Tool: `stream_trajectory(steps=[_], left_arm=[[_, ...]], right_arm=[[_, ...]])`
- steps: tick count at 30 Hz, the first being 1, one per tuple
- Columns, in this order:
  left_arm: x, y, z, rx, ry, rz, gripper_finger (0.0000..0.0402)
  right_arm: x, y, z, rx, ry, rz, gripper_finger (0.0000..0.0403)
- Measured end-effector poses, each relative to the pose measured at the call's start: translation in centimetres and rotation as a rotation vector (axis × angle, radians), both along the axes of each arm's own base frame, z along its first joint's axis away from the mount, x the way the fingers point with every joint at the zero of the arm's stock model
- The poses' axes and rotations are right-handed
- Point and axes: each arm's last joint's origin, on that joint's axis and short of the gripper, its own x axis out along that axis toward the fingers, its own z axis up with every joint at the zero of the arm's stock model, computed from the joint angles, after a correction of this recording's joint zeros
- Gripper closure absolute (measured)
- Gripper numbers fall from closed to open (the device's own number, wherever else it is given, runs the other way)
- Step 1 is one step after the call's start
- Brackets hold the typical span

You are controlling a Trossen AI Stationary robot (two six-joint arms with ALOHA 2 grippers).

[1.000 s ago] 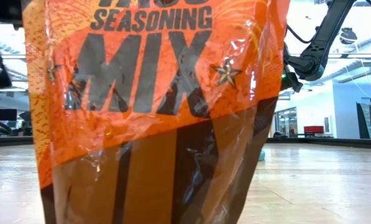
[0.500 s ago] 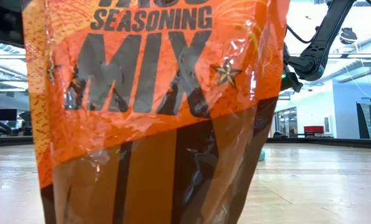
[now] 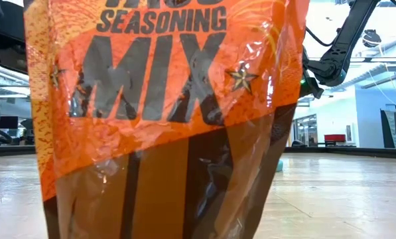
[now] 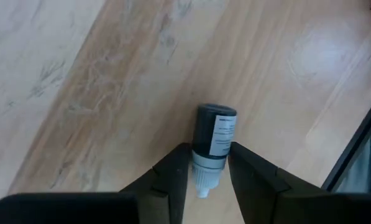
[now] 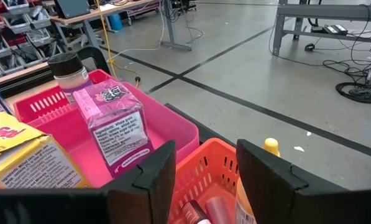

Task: Pick & Place Kitchen Items
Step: Put the small brown food coloring bottle into the orange bin

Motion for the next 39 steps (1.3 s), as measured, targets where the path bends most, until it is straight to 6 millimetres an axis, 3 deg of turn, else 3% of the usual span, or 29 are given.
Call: stream_trajectory(steps=[7, 22, 27, 34, 39], left_arm=[[-0.2, 0.0, -0.1, -0.005, 0.019, -0.043, 0.0364], [-0.1, 0.5, 0.3, 0.005, 0.016, -0.037, 0.0364], [0.0, 1.4, 2.5, 0.108, -0.042, -0.054, 0.0364], [-0.8, 3.5, 7.4, 0.319, -0.011, -0.022, 0.0364], [-0.5, 5.2, 11.3, 0.458, -0.094, 0.017, 0.0364]], right_arm=[[0.0, 0.0, -0.2, 0.013, 0.014, 0.0, 0.0241], [0.0, 0.0, -0.2, 0.015, 0.016, 0.0, 0.0244], [0.0, 0.0, -0.2, 0.015, 0.016, 0.0, 0.0245], [0.0, 0.0, -0.2, 0.015, 0.017, -0.001, 0.0247], [0.0, 0.0, -0.2, 0.015, 0.016, 0.0, 0.0247]])
